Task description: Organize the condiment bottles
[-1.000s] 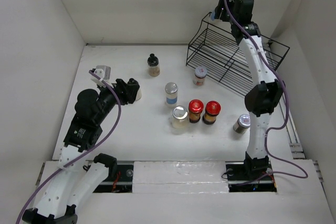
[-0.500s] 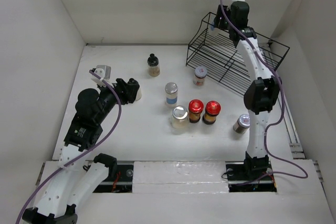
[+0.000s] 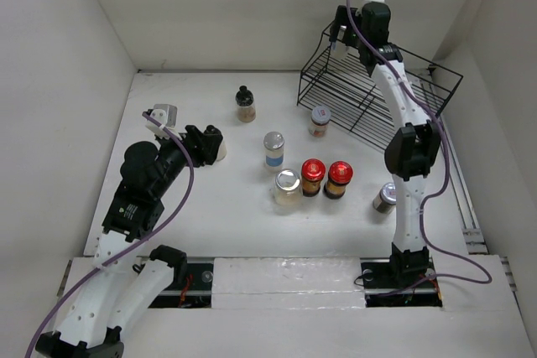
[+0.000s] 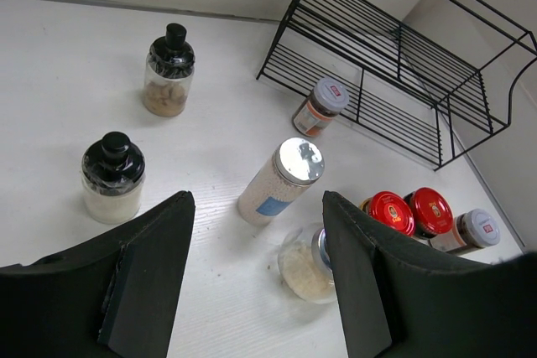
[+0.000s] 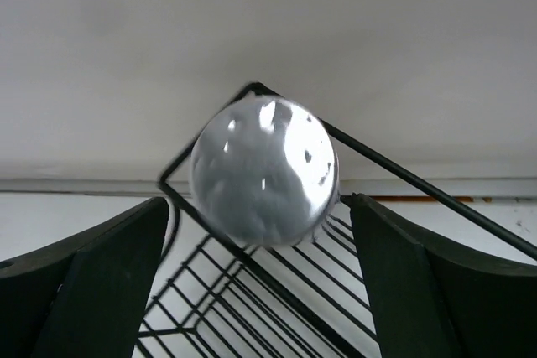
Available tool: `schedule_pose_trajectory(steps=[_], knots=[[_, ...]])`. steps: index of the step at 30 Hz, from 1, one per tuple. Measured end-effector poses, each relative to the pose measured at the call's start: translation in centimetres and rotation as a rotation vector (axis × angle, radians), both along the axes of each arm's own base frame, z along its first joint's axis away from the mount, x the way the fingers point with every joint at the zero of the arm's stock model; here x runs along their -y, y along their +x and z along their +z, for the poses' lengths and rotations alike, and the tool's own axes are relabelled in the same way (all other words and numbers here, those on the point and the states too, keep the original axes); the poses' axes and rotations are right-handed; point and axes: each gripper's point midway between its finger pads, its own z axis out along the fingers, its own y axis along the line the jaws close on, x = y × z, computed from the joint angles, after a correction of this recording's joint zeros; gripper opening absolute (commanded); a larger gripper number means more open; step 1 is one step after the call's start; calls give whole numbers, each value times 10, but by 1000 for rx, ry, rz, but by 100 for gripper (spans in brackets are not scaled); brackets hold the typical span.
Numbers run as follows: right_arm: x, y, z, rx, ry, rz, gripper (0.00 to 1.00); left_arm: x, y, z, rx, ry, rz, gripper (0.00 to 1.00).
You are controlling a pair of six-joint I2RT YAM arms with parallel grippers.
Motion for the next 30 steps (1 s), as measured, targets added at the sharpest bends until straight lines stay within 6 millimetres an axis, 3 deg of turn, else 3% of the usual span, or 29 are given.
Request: schedule_pose_trajectory(steps=[2,8,15,18,19,20,22,23,25,26,27,28,29,30], knots=[[-8,1,10,25,26,15,100,0,0,0,0,0,0,58],[-24,2,39,103,82,44,100,0,0,0,0,0,0,58],[-22,0,48,130,99,31,97,0,0,0,0,0,0,58],[-15,-19,47,107,65,15,65,0,0,0,0,0,0,58],[-12,-28,51,115,53,4,43,0,0,0,0,0,0,57],[-12,-41,53,106,40,8,33,0,0,0,1,0,0,56],[-15,-72,62,109,16,16,24,0,-1,1,3,-1,0,53],[-20,-91,68,119,9,33,12,-1,-1,1,5,-2,1,49],[-43,-135,76,137,1,97,4,-2,-1,0,6,0,5,43],[-58,-155,80,152,6,137,4,-2,-1,-1,6,0,8,39],[-76,-176,79,164,10,194,10,-3,-1,-2,4,2,12,35],[-96,-198,74,160,13,256,20,-4,-1,-3,3,2,18,24],[-119,-217,67,154,15,328,34,-5,0,-3,3,2,26,20],[-140,-234,57,141,14,395,68,-7,1,-3,2,2,37,16]])
